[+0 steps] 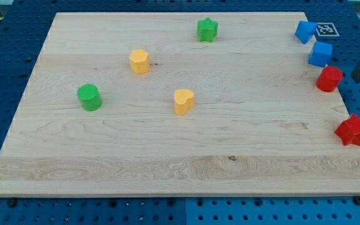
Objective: Drag red star towards left side of the board
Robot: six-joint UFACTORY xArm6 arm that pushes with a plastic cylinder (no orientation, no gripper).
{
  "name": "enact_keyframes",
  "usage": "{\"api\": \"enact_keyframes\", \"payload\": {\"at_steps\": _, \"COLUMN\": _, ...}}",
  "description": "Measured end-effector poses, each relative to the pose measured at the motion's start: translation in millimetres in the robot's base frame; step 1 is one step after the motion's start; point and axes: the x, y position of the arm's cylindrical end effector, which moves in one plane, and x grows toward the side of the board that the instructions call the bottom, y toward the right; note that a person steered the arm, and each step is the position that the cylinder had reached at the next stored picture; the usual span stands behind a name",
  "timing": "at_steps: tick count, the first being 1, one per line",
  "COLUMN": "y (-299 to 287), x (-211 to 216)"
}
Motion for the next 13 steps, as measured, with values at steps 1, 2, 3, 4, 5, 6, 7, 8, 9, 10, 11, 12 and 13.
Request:
{"api": "enact_keyframes", "payload": {"at_steps": 1, "y": -0.7, "x": 7.1}}
{"api": "enact_keyframes", "payload": {"at_steps": 2, "y": -19.0, "x": 11.9}}
{"api": "enact_keyframes", "payload": {"at_steps": 3, "y": -14.1, "x": 35.0}}
{"api": "enact_keyframes", "payload": {"at_steps": 4, "y": -14.1, "x": 47.1}}
{"api": "enact_keyframes", "payload": {"at_steps": 5, "y": -2.4, "x": 86.4}}
{"api": "enact_keyframes", "payload": {"at_steps": 6, "y": -2.4, "x": 102.9}}
{"api": "enact_keyframes", "payload": {"at_steps": 7, "y": -2.4, "x": 104.8}}
{"api": "enact_keyframes", "payload": {"at_steps": 8, "y": -2.4, "x": 104.8}}
{"api": "enact_keyframes", "payload": {"at_steps": 9, "y": -2.5, "x": 114.5}}
{"api": "enact_keyframes", "payload": {"at_steps": 10, "y": -2.5, "x": 116.9}}
{"api": "enact_keyframes", "payload": {"at_steps": 11, "y": -2.5, "x": 116.9}}
{"api": "enact_keyframes", "payload": {"at_steps": 12, "y": -10.2, "x": 116.9}}
{"api": "enact_keyframes", "payload": {"at_steps": 13, "y": -13.4, "x": 116.9}}
